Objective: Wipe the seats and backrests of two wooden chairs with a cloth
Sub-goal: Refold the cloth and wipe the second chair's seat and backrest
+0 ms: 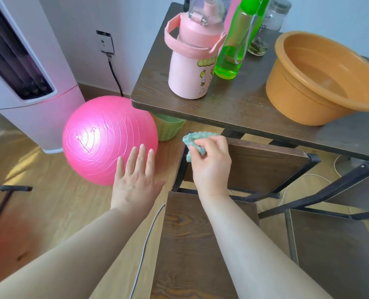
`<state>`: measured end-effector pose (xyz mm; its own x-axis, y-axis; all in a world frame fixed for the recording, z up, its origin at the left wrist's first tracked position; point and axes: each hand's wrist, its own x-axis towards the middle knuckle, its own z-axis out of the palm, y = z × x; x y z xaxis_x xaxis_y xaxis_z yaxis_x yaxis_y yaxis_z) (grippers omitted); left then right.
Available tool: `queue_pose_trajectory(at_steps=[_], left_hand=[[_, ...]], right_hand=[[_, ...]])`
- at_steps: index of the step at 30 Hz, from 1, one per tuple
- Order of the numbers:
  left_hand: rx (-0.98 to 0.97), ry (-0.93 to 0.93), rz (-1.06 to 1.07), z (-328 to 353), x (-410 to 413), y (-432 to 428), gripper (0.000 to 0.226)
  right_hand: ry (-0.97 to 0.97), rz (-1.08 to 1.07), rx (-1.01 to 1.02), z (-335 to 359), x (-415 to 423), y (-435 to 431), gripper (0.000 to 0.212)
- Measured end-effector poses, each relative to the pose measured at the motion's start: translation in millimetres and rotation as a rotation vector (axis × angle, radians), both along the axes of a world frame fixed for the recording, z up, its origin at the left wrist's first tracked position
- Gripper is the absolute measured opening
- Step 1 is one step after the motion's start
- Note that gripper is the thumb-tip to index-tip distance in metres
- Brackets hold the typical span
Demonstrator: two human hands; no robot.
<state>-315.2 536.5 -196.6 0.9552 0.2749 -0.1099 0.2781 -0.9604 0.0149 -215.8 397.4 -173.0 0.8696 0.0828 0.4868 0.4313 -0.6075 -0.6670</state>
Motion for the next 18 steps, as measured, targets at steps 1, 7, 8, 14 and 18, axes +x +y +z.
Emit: queue_pose_trajectory(at_steps=[1,7,8,14,18], left_hand=[[-0.001,0.002,-0.002,-1,1,1,0.078],[-0.018,0.015,-0.001,-16,4,6,0.079],[-0.018,0.017,-0.002,-19,3,7,0.079],[-0.019,0.051,-0.009,-44,-5,10,0.079],[-0.019,0.082,-0.007,-60,-12,7,0.080]], right_hand=[[-0.010,0.015,-0.018,-6,-2,0,0.008],[0.083,0.048,-0.076,-71,-23,-1,0.012],[0.101,0.026,-0.068,-84,-27,1,0.012],[0.272,-0.072,-0.033,-144,-41,11,0.005],[0.414,-0.077,-0.054,-171,-42,8,0.002]])
